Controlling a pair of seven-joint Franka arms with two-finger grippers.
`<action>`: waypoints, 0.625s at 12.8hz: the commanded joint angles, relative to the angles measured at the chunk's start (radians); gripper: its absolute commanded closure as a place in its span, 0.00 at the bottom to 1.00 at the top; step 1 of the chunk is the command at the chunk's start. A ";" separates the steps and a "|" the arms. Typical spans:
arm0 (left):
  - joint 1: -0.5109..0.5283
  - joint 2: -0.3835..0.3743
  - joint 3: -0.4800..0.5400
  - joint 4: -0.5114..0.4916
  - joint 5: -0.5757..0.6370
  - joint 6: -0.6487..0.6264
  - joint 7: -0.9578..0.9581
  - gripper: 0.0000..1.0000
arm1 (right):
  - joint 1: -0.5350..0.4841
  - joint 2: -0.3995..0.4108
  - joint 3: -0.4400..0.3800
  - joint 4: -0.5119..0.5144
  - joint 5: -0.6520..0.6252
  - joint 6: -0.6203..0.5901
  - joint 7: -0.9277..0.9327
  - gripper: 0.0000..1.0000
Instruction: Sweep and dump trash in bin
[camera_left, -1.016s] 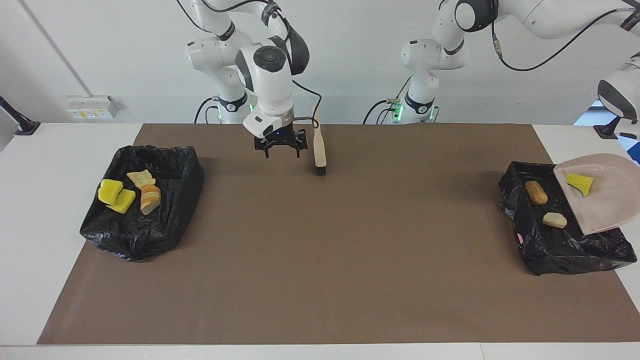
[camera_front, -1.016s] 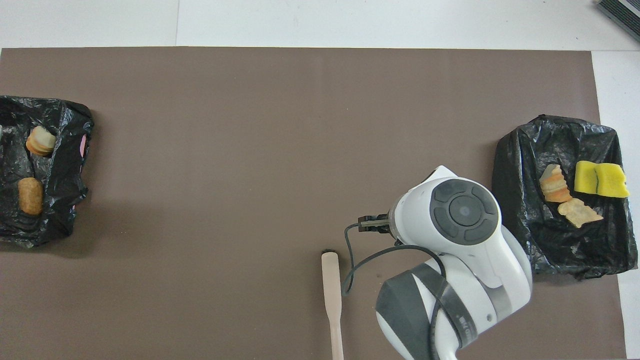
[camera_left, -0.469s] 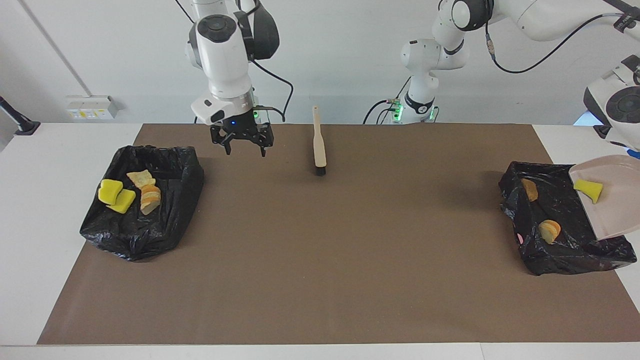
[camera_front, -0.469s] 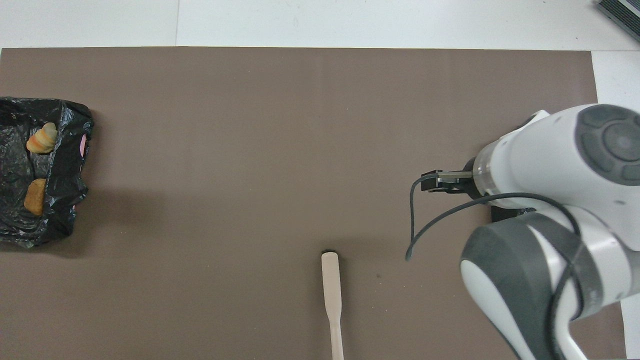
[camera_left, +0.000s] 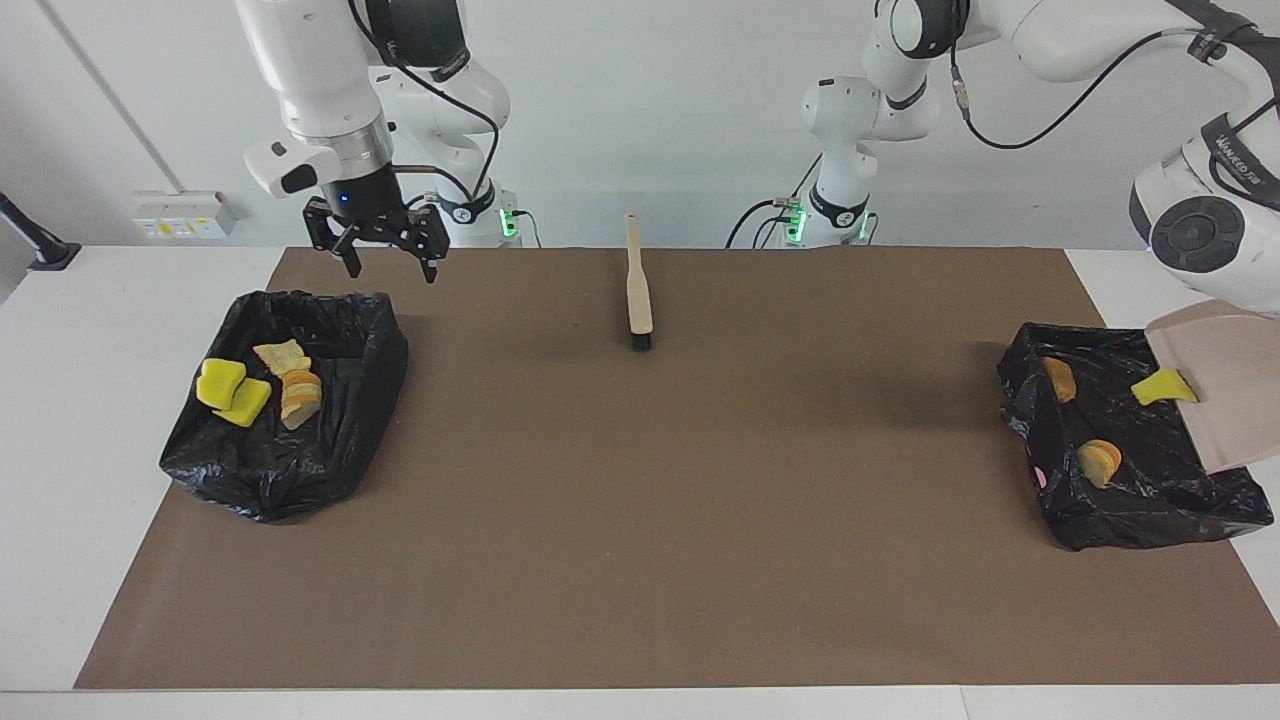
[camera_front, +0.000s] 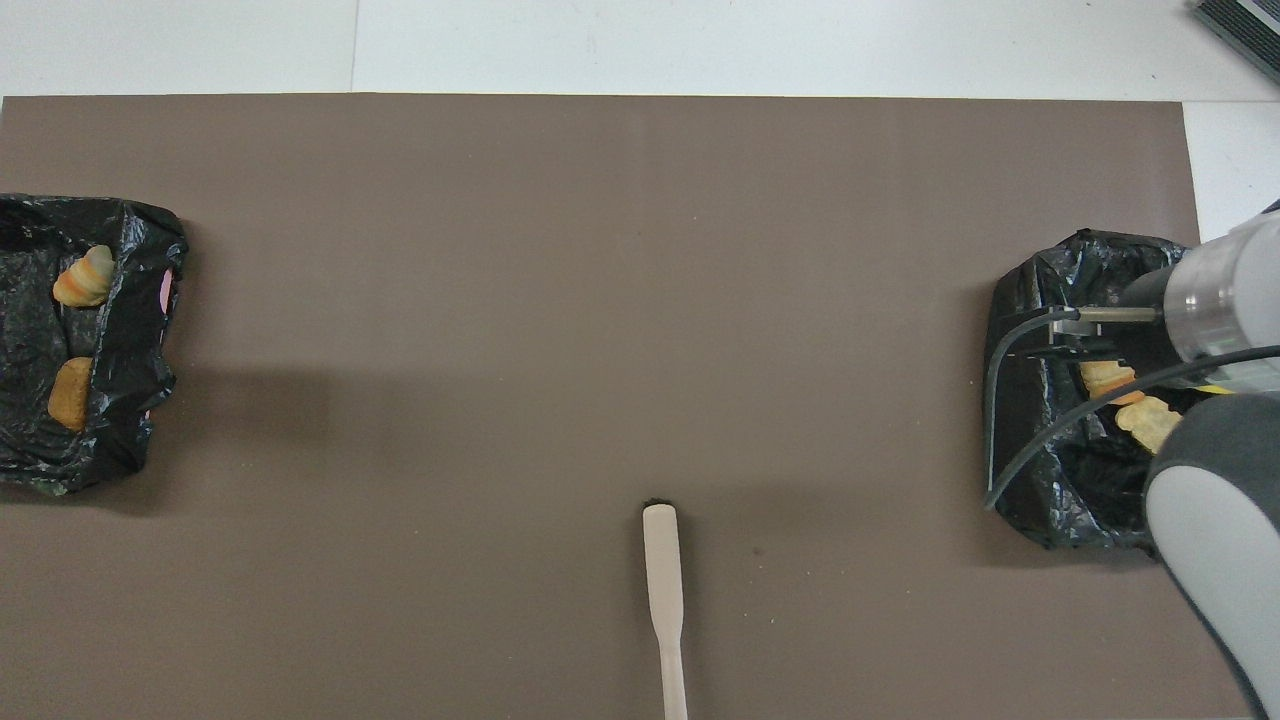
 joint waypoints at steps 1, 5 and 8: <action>-0.033 -0.021 -0.022 0.001 0.040 -0.077 -0.024 1.00 | -0.008 -0.016 -0.063 0.070 -0.014 -0.081 -0.113 0.00; -0.032 -0.047 -0.128 0.006 0.015 -0.181 -0.027 1.00 | -0.040 -0.020 -0.130 0.064 -0.021 -0.094 -0.231 0.00; -0.033 -0.080 -0.223 0.004 -0.102 -0.246 -0.079 1.00 | -0.060 -0.020 -0.133 0.061 -0.021 -0.115 -0.226 0.00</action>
